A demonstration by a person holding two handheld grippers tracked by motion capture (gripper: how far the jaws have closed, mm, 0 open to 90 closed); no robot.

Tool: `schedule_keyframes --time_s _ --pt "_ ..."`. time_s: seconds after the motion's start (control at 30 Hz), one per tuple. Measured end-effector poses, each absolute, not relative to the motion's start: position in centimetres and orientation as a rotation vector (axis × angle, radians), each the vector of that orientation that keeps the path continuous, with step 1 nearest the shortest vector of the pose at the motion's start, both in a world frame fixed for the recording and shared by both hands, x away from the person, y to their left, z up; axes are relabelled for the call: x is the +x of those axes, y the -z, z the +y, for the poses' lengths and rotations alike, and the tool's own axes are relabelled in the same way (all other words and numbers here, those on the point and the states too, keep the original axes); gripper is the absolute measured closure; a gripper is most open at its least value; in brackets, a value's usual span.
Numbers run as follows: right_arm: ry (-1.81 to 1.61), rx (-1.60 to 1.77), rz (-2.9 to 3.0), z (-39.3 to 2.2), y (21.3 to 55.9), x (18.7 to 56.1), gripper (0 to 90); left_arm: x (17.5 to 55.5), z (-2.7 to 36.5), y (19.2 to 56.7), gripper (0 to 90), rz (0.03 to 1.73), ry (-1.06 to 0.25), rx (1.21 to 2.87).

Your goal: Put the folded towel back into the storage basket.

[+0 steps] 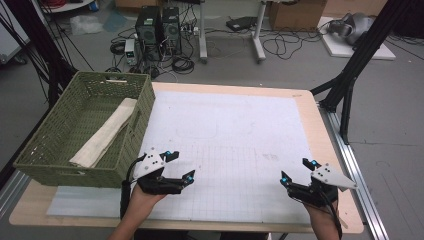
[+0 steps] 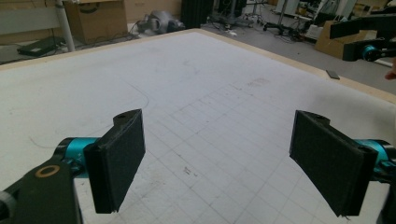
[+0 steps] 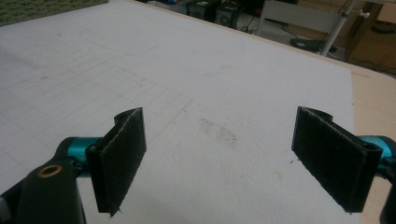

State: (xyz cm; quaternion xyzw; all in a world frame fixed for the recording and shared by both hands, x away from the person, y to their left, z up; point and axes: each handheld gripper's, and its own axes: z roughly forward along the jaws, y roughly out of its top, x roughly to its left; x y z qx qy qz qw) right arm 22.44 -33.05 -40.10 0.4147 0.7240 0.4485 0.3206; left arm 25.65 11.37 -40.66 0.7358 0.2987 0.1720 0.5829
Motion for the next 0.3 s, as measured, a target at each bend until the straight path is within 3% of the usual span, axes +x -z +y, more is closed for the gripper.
schedule_keyframes --time_s 0.3 --pt "-1.177 1.082 1.899 -33.15 40.22 22.59 16.3 25.83 11.44 40.84 18.5 0.711 -0.398 1.723"
